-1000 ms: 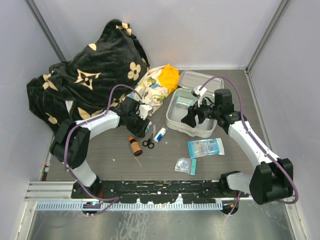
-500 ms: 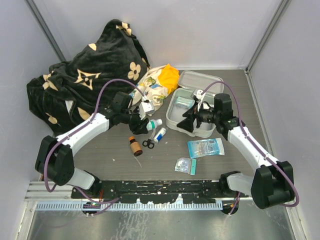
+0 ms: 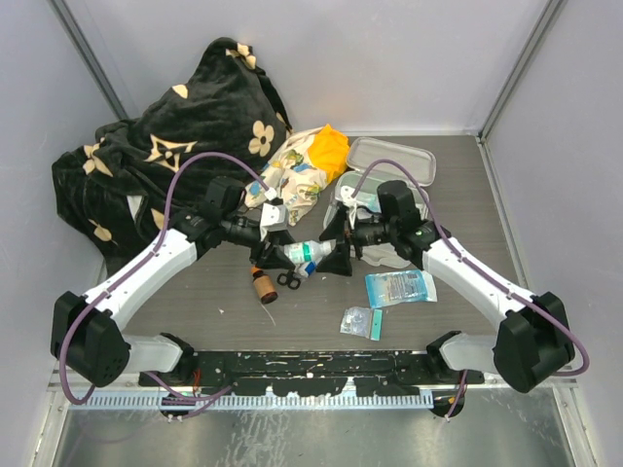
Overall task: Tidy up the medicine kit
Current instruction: Pick up the pill bottle at the center of the board.
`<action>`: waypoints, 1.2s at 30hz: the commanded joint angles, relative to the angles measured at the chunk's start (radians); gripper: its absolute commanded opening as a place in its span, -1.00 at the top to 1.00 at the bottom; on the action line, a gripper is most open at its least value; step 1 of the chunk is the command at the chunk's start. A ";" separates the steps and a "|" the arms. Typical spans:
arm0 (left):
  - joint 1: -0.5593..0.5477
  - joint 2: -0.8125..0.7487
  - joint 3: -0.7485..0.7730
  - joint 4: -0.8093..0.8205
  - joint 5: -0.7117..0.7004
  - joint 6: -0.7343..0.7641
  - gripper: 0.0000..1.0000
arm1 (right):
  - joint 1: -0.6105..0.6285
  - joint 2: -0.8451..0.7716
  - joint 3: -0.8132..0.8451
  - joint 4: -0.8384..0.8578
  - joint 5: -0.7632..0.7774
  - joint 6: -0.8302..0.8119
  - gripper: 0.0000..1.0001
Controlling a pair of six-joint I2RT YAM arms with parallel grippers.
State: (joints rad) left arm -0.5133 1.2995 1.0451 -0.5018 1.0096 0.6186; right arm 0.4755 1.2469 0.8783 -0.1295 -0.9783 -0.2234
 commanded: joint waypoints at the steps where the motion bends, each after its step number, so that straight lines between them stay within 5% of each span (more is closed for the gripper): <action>1: -0.009 -0.023 0.018 0.028 0.095 0.004 1.00 | 0.062 0.024 0.075 -0.033 0.023 -0.052 -1.00; 15: -0.025 -0.051 -0.026 0.046 0.092 0.000 1.00 | 0.139 0.079 0.159 -0.136 0.055 -0.138 -0.59; 27: -0.027 -0.059 -0.044 0.067 0.072 -0.002 0.99 | 0.146 0.084 0.175 -0.177 0.063 -0.163 0.10; 36: -0.001 -0.081 -0.055 0.124 0.034 -0.072 -0.22 | 0.081 0.015 0.116 -0.193 0.118 -0.239 0.33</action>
State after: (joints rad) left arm -0.5343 1.2713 0.9871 -0.4480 1.0267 0.6094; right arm 0.6075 1.3300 1.0039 -0.3252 -0.9100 -0.4141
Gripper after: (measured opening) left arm 0.530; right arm 0.551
